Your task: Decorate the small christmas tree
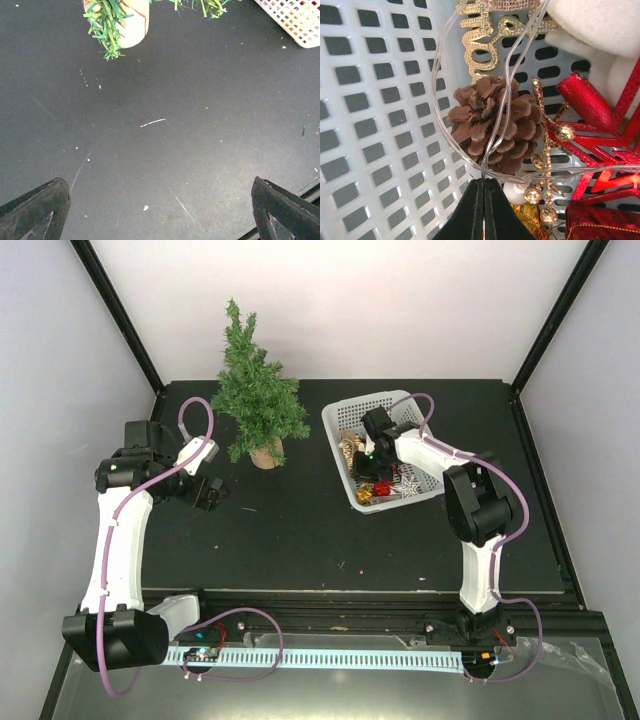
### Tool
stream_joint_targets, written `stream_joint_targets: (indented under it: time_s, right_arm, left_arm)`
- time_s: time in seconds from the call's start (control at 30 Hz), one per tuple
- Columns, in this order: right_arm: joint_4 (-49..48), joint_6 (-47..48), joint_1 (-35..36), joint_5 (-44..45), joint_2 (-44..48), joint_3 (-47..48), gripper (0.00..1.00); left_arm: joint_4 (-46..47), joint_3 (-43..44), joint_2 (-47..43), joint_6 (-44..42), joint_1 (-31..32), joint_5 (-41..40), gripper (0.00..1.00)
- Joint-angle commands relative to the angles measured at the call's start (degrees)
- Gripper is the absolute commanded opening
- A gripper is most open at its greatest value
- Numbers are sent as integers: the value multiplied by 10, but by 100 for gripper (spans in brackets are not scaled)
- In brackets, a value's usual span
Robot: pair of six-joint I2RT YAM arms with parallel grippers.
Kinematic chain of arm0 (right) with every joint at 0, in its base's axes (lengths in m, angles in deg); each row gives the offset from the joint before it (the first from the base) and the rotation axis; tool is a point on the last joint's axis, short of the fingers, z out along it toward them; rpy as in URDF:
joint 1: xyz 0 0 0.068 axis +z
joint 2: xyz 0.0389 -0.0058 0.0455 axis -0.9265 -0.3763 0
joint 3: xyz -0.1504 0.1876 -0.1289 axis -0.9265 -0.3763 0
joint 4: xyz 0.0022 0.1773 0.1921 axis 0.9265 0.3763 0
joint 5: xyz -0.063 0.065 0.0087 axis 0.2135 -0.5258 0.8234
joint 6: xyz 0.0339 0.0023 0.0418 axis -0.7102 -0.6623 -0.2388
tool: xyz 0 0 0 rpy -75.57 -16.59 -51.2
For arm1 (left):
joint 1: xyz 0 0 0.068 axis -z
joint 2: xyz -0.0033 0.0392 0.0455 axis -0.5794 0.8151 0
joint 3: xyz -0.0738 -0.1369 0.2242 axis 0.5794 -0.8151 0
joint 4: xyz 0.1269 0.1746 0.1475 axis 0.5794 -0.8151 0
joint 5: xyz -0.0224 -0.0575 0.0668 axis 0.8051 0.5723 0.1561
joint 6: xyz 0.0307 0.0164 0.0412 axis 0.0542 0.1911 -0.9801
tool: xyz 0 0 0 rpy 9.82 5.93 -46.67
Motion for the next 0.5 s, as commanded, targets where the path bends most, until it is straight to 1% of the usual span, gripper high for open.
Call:
stream_joint_targets:
  time_s: [0.0, 0.33, 0.47]
  right_arm:
    - [6, 0, 4, 2, 33, 8, 1]
    - [30, 5, 3, -1, 93, 31, 1]
    - [46, 11, 3, 7, 101, 39, 1]
  left_arm:
    - [1, 2, -4, 3, 2, -4, 99]
    - [2, 4, -4, 3, 2, 0, 99]
    - [4, 4, -4, 6, 2, 5, 99]
